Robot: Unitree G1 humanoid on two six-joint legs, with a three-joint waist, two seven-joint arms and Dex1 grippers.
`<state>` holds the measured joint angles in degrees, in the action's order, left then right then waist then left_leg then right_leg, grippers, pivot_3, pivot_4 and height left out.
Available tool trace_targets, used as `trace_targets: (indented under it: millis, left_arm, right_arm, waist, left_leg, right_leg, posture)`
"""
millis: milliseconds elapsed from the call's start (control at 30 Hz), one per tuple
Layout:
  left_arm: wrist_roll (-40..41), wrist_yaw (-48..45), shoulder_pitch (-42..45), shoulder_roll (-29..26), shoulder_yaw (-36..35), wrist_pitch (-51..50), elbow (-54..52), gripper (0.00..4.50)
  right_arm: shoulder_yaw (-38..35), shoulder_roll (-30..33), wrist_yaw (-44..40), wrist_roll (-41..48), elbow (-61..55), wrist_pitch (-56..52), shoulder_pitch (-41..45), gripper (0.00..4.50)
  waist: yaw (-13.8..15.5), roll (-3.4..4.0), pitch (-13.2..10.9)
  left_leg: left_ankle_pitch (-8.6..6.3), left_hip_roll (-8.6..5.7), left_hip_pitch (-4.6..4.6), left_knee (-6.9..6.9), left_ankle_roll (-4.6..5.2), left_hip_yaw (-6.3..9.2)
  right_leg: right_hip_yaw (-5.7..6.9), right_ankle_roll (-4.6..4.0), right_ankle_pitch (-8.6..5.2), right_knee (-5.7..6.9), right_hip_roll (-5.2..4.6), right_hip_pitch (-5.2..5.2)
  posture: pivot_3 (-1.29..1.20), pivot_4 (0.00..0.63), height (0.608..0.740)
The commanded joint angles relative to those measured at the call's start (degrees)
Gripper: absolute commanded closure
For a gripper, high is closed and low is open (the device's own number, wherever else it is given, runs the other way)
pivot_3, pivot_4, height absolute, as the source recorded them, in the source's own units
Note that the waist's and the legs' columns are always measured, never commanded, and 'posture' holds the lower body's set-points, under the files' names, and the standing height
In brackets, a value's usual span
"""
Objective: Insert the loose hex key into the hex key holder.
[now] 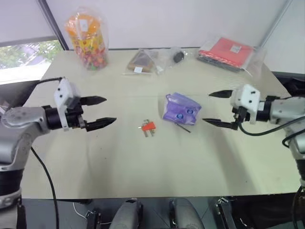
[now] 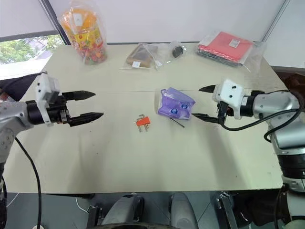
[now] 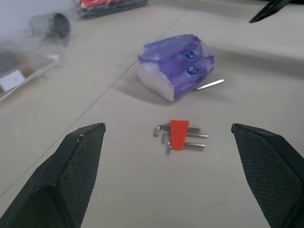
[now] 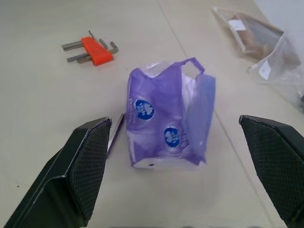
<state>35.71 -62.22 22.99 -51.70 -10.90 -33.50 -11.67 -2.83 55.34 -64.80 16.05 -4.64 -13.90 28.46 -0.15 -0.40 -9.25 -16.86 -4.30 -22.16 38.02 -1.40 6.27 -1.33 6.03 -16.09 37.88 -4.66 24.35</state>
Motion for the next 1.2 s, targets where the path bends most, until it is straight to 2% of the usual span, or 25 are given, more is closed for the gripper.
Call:
trace_targets:
  millis: [33, 800, 933, 1033, 1200]
  left_arm:
    - [-0.4, -1.3, 1.2, -0.6, 0.6, 0.6, 0.9, 0.07]
    - [-1.7, -1.6, 0.4, 0.4, 1.0, 1.5, 2.1, 0.07]
    - [-0.7, -0.7, -0.8, 0.6, 0.2, 0.5, 1.3, 0.07]
    - [-0.2, 0.1, -1.6, 0.8, -0.1, 0.0, 0.6, 0.07]
    - [0.6, 3.0, -2.4, 2.3, -0.8, -1.1, -1.2, 0.07]
  right_arm:
    - [-1.3, 0.9, -0.6, 0.8, -1.7, -0.3, 1.2, 0.00]
    - [-1.9, 0.5, 1.2, 0.2, -4.3, -1.2, -2.1, 0.00]
    - [-1.1, 0.1, 2.6, 0.4, -6.0, -5.0, -2.2, 0.00]
    - [-0.7, -1.5, 6.5, 0.6, -6.7, -11.7, -1.3, 0.00]
    - [1.7, -8.0, 16.4, 0.3, -6.2, -27.6, -0.4, 0.00]
  waist:
    - [-0.3, 0.00, 0.0]
    - [-0.5, -0.01, 0.0]
    - [-0.5, -0.01, 0.0]
    - [-0.5, -0.01, 0.0]
    - [-0.5, -0.02, 0.0]
  left_leg:
    - [0.00, 0.00, -0.01, 0.00, 0.00, 0.00]
    - [0.00, 0.00, -0.07, 0.01, 0.00, 0.02]
    - [0.00, 0.00, -0.07, 0.01, 0.00, 0.02]
    - [0.00, 0.00, -0.07, 0.01, 0.00, 0.03]
    - [0.05, 0.00, -0.09, 0.02, -0.08, 0.04]
  right_leg:
    - [-0.01, 0.00, 0.00, 0.00, -0.01, 0.01]
    - [-0.01, 0.00, 0.00, 0.02, -0.02, 0.08]
    - [-0.02, 0.00, 0.00, 0.03, -0.02, 0.09]
    - [-0.03, 0.00, 0.00, 0.03, -0.01, 0.10]
    - [-0.03, 0.00, 0.00, 0.04, -0.02, 0.11]
  posture:
    - [0.00, 0.150, 0.740]
    - [0.00, 0.150, 0.740]
    - [0.00, 0.150, 0.740]
    - [0.00, 0.150, 0.740]
    - [0.00, 0.150, 0.740]
